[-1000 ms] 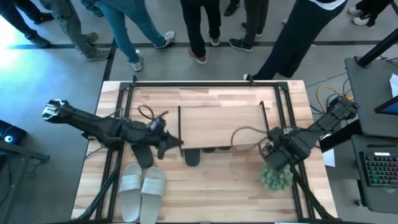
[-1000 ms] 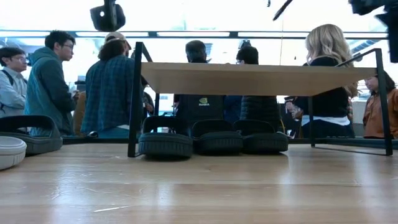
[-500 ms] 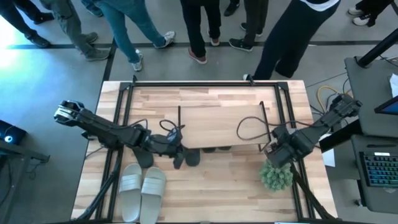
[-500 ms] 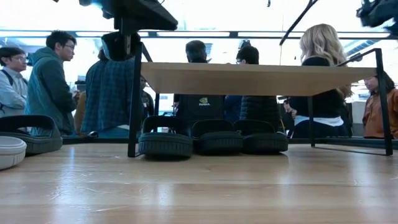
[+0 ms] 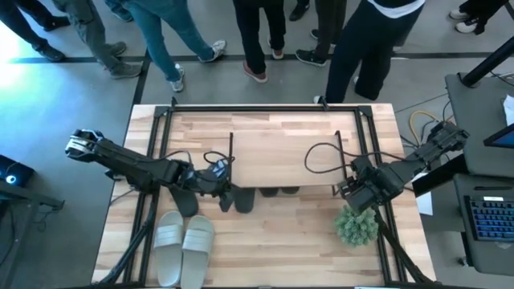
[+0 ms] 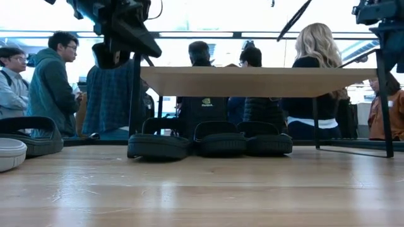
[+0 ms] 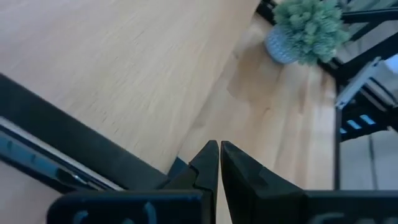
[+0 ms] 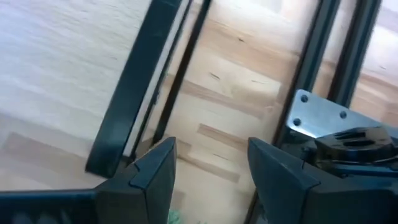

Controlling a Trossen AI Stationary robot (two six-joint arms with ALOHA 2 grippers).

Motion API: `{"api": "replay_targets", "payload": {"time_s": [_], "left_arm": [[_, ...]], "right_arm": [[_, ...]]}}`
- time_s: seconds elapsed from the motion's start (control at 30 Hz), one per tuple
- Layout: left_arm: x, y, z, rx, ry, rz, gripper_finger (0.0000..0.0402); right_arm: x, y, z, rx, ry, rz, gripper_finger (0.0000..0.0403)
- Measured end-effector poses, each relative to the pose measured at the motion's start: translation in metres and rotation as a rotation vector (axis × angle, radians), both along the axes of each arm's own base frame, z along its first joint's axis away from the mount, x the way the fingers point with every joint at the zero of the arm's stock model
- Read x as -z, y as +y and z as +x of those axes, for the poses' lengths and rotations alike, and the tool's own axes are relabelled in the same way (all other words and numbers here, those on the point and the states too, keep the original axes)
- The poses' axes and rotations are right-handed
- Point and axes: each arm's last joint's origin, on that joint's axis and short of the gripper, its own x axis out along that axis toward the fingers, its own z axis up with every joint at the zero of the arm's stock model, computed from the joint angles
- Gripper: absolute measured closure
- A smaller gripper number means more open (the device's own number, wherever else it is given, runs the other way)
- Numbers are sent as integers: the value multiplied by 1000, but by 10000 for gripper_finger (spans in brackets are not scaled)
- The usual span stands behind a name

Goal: Pick and place slides into the shelf
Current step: Adjust the shelf

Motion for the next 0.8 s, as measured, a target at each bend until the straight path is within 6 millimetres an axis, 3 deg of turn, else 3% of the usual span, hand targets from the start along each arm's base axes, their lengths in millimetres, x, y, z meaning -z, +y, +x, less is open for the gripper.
{"api": "replay_targets", "payload": {"time_s": [0.27, 0.8], "left_arm": [[3, 7, -4, -10, 38, 41, 395], [-3, 20, -19, -49, 64, 78, 395]], "right_arm": [[-8, -1, 3, -24, -31, -4, 214], [-2, -8, 24, -39, -74, -19, 214]]}}
